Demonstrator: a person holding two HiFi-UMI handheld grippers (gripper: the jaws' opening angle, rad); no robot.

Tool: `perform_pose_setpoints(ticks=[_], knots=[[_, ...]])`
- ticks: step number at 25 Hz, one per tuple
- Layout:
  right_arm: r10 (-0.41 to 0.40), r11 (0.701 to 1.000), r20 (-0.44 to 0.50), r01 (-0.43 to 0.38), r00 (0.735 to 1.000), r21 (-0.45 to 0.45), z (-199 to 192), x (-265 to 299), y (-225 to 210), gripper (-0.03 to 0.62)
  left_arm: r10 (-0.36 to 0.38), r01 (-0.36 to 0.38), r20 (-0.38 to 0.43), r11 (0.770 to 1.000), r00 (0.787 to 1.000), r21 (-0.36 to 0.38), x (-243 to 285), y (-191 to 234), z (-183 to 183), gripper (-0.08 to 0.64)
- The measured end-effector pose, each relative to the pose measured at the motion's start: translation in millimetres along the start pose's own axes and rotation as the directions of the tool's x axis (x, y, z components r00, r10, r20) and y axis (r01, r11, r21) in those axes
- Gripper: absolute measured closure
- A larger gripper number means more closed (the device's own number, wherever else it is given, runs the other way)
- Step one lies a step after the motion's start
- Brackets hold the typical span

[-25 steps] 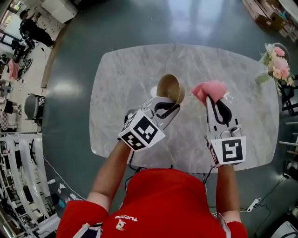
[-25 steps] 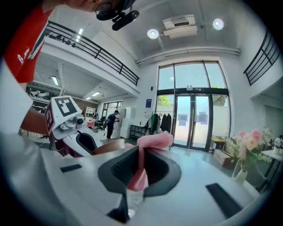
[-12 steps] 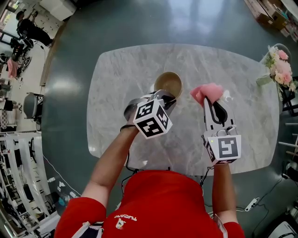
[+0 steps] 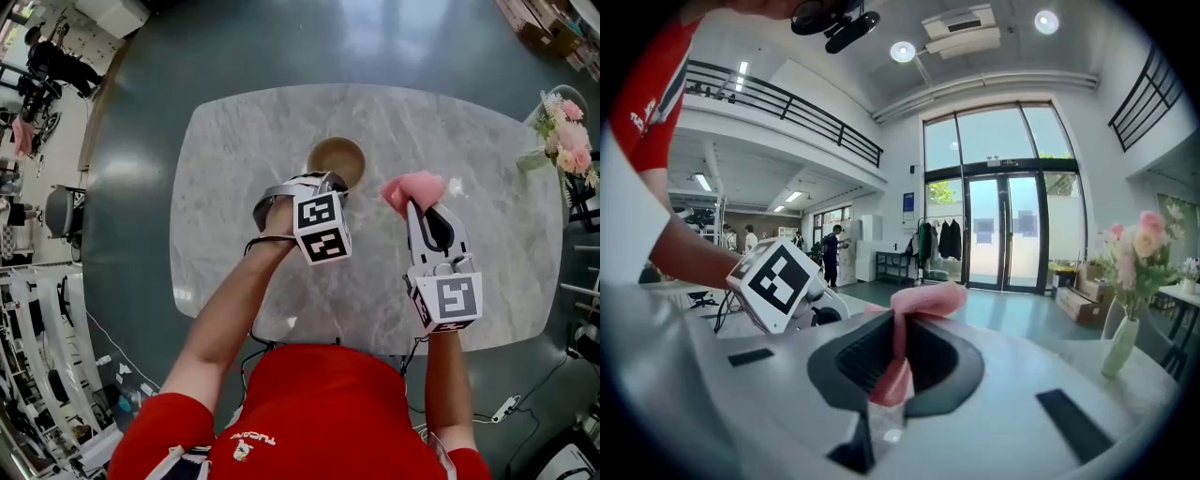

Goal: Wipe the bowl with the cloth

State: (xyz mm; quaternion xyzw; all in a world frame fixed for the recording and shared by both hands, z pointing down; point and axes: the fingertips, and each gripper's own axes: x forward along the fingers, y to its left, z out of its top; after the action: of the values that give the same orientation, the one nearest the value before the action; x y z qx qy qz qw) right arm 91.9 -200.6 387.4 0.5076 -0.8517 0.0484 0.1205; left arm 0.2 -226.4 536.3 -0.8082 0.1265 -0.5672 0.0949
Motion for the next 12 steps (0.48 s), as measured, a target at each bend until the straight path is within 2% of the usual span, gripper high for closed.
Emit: perform_pose_setpoints(ticks=[12], knots=[[0.008,0.999,-0.027,-0.007,1.0,0.034,-17.0,-0.6,-8.7,0.572,-0.021,0.03,-0.102,0.996,0.995,0.086,43.1,1.4,-9.4,0.548]])
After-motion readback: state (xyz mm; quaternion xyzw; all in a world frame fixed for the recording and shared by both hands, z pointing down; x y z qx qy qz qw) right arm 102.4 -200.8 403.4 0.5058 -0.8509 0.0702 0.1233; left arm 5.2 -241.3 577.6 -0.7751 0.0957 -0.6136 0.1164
